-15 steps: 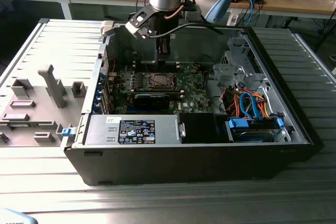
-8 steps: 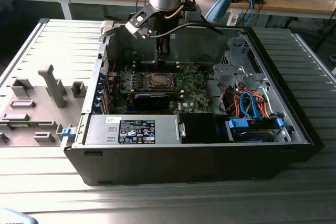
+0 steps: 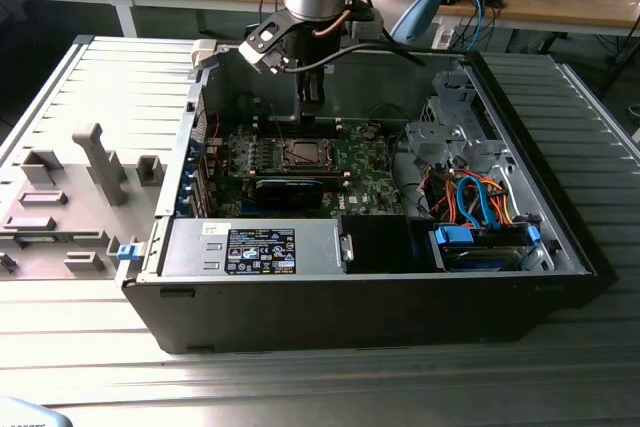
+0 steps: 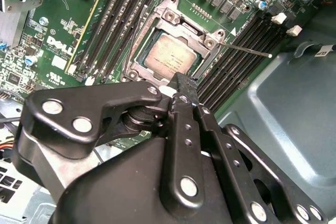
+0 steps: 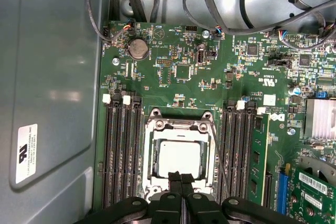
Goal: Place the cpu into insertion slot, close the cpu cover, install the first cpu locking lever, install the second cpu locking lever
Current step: 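Install the first cpu locking lever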
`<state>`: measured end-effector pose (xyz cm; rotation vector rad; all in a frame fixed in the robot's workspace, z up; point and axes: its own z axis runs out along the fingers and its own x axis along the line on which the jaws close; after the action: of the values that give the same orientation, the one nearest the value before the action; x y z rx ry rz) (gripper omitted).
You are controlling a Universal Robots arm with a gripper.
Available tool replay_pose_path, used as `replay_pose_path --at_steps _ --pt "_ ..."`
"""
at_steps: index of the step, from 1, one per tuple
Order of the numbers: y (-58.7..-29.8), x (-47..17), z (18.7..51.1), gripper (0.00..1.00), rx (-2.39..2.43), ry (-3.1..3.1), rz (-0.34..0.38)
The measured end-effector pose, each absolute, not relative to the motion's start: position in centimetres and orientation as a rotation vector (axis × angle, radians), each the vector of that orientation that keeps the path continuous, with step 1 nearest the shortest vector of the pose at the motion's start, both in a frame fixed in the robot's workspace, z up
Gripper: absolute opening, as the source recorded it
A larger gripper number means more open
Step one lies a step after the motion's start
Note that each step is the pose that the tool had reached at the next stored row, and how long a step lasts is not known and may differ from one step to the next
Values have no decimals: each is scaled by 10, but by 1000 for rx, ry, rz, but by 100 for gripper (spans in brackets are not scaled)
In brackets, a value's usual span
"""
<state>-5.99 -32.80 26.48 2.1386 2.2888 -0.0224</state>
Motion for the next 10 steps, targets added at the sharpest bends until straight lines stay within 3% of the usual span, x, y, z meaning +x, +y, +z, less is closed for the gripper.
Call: replay_pose_path --at_steps 10 --pt "-328 -60 265 11 2067 2353 -22"
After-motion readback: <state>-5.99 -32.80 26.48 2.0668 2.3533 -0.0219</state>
